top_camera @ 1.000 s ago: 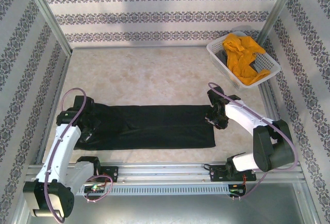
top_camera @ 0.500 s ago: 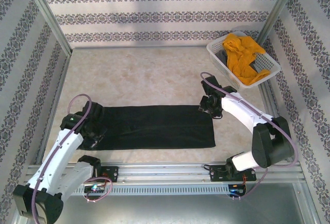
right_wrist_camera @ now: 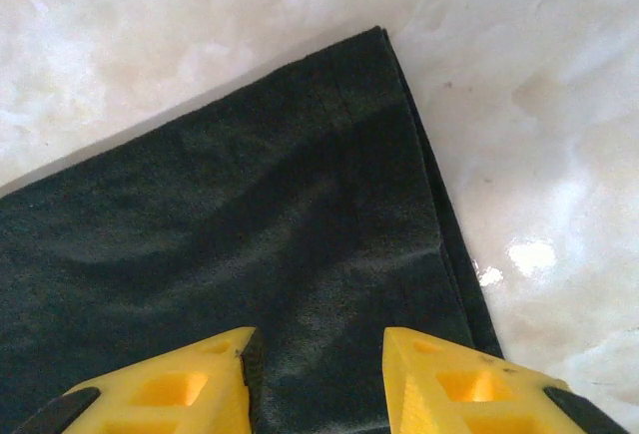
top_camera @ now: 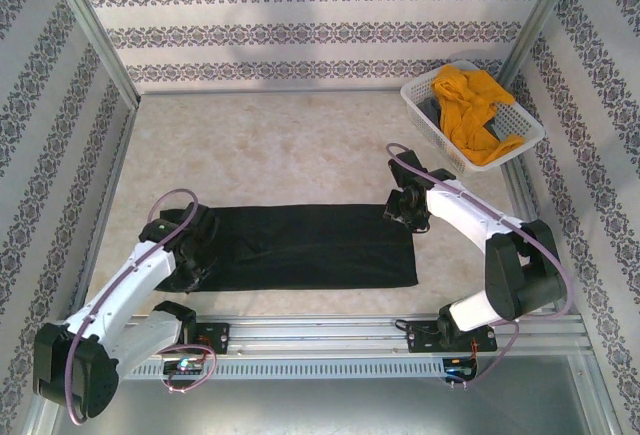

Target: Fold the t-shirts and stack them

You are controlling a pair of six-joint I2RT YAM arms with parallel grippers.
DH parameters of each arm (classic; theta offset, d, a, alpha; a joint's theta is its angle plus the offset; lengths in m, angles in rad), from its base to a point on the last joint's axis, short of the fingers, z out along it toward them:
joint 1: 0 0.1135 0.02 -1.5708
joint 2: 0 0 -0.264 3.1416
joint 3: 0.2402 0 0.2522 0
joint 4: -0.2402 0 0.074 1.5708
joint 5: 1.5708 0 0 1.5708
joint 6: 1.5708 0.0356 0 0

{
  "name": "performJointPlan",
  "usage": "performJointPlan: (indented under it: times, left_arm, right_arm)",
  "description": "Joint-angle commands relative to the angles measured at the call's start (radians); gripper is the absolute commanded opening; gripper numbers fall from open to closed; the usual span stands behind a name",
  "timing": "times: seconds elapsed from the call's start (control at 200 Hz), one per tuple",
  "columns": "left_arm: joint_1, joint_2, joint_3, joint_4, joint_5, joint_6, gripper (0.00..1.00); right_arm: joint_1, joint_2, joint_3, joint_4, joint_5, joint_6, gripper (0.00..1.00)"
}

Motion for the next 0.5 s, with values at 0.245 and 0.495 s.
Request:
performJointPlan:
  times: [0.245,0.495]
  left_arm:
    - [0.081,0.107,0.285,0.054,-0.087,0.237,0.68]
    - [0.461,0.230,0.283,0.309,0.034,0.435,0.57]
  right_arm:
    - [0.007,0.045,-0.020,0.067,-0.117,0.019,0.39]
    - [-0.014,0.126,-0.001,0.136,-0.194,0.026,0.38]
